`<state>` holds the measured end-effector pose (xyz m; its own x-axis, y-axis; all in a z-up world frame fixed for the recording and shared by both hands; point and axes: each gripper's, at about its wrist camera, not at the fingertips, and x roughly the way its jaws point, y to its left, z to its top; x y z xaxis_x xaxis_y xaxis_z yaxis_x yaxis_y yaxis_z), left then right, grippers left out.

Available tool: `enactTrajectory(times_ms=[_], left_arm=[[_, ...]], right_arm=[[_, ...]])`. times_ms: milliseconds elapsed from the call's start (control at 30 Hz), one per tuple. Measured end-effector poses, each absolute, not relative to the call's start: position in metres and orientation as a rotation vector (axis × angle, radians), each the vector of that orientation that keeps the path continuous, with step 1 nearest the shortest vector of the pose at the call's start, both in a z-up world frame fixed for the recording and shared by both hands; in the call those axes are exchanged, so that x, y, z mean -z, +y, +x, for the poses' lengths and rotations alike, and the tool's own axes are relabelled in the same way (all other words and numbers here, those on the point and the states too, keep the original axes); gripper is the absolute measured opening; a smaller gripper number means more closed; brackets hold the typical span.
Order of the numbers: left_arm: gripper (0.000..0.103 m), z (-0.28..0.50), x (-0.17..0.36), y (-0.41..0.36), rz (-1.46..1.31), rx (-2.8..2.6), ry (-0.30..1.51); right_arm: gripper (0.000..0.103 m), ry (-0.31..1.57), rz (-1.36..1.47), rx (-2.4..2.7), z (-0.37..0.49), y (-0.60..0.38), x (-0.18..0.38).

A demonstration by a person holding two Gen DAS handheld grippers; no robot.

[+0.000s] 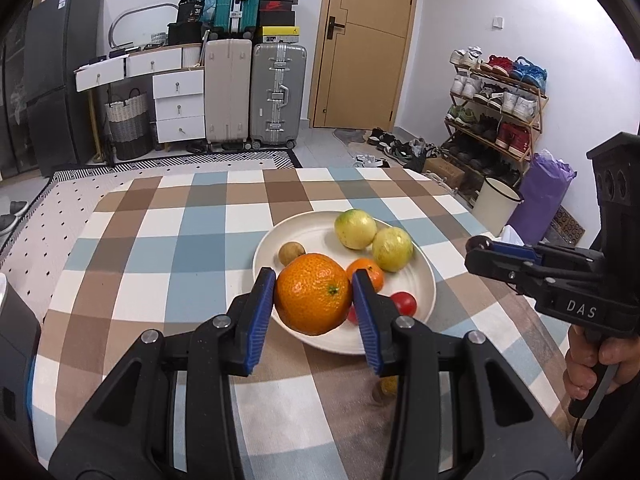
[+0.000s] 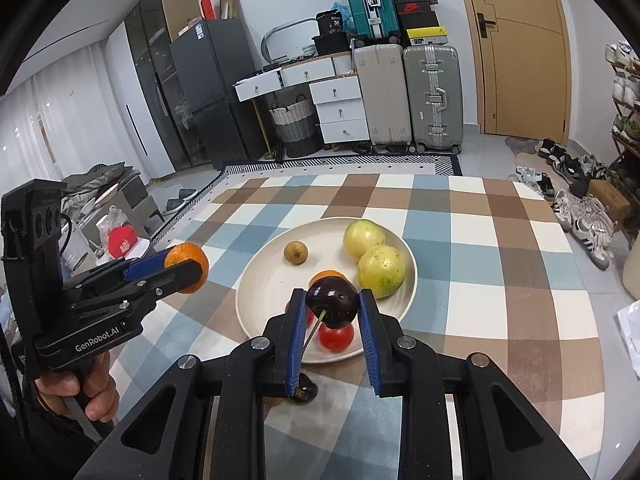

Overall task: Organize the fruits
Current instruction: 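Carry the plum and orange over the plate and open both tools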

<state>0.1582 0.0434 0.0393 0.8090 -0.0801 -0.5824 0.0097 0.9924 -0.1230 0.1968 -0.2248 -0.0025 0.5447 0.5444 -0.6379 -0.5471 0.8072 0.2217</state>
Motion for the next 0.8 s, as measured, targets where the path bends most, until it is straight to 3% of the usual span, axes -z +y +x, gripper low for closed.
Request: enactTrajectory(times_ms=[800], left_arm=[[0.037,0.23,0.033,0.033,-0.095,0.036,0.732]], right_arm=[[0.026,0.844,0.011,-0.598,0.24,-0.203,0.067]])
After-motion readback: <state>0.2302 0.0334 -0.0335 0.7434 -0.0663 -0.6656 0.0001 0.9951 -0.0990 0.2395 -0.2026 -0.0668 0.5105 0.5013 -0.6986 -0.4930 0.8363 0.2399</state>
